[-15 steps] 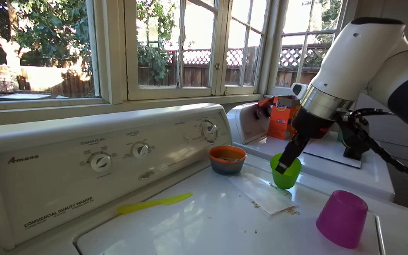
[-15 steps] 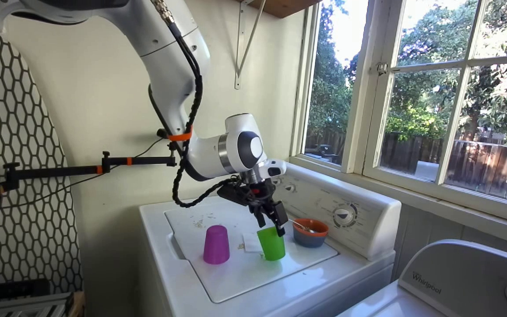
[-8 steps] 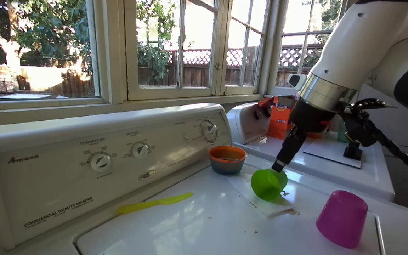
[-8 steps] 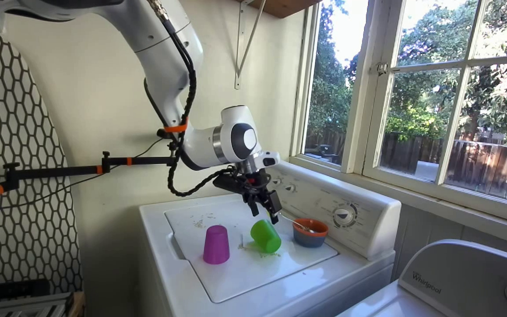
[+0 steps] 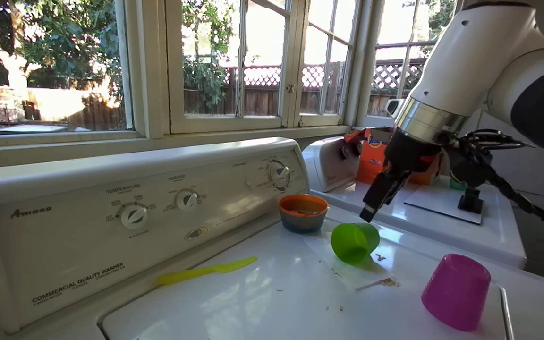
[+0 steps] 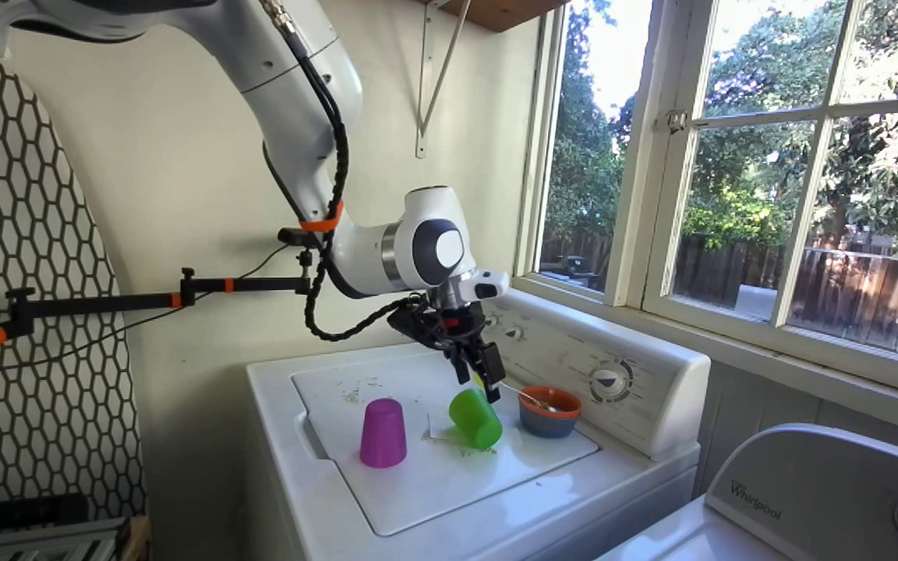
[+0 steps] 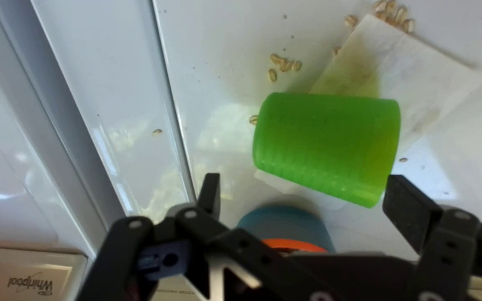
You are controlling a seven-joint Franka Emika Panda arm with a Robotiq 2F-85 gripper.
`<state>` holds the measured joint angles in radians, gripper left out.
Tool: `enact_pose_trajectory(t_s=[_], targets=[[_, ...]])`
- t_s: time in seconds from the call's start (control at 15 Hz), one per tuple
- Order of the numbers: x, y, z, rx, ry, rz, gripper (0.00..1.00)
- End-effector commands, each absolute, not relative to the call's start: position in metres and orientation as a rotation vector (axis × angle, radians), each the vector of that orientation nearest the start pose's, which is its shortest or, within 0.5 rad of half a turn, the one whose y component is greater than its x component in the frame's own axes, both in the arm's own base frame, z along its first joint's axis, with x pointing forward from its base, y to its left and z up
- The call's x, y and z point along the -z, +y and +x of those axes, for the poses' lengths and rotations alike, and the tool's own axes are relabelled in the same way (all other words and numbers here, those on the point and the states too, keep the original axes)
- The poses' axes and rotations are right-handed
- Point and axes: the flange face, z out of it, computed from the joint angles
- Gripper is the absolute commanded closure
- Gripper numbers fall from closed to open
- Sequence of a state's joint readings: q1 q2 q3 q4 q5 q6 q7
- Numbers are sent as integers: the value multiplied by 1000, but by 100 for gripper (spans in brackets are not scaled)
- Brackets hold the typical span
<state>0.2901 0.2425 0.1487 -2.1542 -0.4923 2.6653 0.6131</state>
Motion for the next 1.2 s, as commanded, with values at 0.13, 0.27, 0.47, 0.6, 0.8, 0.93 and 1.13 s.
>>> enact_pose_trajectory(t_s=[0.13,0.27,0.47,0.6,0.8,0.93,1.13], targets=[[-318,259,533,506,52,-3135,0],[-315,259,532,443,168,-3109,0],[-310,257,531,358,329,-3116,0],[-315,259,531,422,342,-3129,0],[-315,256,532,418,309,-3112,0],[-317,255,534,432,393,-3133,0],[-316,249,539,436,662,-3144,0]])
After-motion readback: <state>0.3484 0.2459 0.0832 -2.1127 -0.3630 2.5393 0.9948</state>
